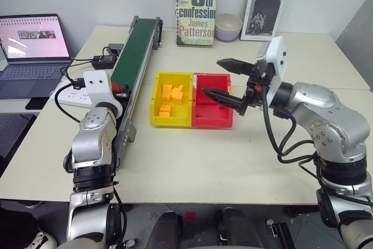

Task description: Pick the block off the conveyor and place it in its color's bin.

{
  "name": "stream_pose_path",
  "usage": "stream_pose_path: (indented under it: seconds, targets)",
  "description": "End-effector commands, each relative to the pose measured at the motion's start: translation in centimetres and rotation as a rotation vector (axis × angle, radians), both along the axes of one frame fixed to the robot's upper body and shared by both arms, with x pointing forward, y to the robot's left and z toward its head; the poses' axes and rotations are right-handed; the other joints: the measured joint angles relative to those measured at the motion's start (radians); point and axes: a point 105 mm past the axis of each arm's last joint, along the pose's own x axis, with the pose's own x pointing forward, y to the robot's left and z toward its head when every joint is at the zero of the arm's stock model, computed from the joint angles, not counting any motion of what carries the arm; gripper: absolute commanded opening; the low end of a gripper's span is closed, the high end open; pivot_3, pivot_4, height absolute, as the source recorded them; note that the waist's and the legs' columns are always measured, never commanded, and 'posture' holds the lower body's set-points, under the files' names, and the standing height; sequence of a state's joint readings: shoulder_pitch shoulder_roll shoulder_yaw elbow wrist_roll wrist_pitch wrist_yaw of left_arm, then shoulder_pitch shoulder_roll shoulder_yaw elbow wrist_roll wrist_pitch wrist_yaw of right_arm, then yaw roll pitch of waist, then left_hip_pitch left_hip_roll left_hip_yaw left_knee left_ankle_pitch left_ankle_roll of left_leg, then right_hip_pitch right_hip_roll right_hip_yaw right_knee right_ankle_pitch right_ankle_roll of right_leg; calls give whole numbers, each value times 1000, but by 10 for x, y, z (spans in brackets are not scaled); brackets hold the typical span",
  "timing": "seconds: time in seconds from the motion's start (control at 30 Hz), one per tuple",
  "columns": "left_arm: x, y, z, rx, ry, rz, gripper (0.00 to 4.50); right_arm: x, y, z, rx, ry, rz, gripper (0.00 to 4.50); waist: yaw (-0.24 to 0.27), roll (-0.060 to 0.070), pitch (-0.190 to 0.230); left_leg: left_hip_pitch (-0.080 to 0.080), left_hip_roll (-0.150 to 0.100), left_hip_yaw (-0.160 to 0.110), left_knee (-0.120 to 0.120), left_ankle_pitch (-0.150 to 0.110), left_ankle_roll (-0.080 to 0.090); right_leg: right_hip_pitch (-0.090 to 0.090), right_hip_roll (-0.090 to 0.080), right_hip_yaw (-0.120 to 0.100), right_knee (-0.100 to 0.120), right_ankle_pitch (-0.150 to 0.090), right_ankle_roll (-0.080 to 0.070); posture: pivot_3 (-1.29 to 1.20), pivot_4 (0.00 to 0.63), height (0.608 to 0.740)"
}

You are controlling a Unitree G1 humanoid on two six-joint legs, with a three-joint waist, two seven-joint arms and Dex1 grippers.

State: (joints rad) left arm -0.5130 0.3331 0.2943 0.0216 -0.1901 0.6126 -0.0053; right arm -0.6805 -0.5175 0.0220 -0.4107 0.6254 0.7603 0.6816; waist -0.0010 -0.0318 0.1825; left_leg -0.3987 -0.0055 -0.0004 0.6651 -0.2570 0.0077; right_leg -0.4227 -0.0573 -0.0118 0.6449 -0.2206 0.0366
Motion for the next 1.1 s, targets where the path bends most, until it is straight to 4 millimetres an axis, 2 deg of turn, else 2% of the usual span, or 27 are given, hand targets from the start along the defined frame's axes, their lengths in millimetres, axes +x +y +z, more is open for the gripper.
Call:
stream_pose_path:
  seconds: [0.03,0.17,0.3,0.47,0.57,0.63,0.8,0.87,0.93,1.0,1.1]
  targets:
    - [-10,0,12,-20,-42,35,2249,-20,3,13,35,-16,119,4500,0,0,0,0,0,0,0,0,0,0,0,0,0,0,0,0,150,740]
    - [-15,-1,11,-29,-29,43,1558,-32,8,17,44,27,230,4500,0,0,0,0,0,-1,0,0,0,0,0,0,0,0,0,0,150,740]
    - [-19,1,15,-23,-26,42,1531,-32,7,15,19,26,240,4500,0,0,0,0,0,-1,0,0,0,0,0,-1,0,0,0,0,150,740]
    - [-17,4,33,3,-25,-13,1531,-26,3,15,5,8,200,4500,0,0,0,0,0,0,0,0,0,0,1,-1,0,0,0,0,150,740]
    - [-11,-22,65,99,-65,-247,1531,-18,-8,6,-66,-17,99,4500,0,0,0,0,0,-1,0,0,0,0,2,-1,0,0,0,0,150,740]
    - [-10,-45,70,165,-44,-405,1531,-20,-13,-4,-108,-25,72,4500,5,0,0,-1,0,-1,0,0,0,0,3,-2,0,0,0,0,150,740]
    - [-18,-107,65,284,15,-778,1531,-26,-22,-12,-112,-9,22,4500,7,0,0,-1,-2,3,0,0,0,1,1,-1,-2,0,0,0,150,740]
    - [-18,-144,58,317,30,-954,1531,-24,-30,-14,-116,-22,-76,4500,5,0,0,-1,-2,3,0,0,0,0,1,0,-2,0,0,0,150,740]
    - [-8,-174,53,324,28,-1053,1531,-21,-37,-15,-104,-34,-182,4500,16,0,0,-1,-2,0,0,0,0,0,2,-1,-2,0,0,0,150,740]
    - [-2,-194,48,362,23,-1118,1531,-23,-38,-16,-93,-33,-223,4500,22,0,0,-1,-1,-1,1,0,0,1,3,-2,-1,-1,0,0,150,740]
    - [4,-213,41,450,17,-1197,1531,-27,-39,-15,-79,-34,-262,4500,16,0,0,0,-1,3,1,0,0,0,4,0,-1,-1,0,0,150,740]
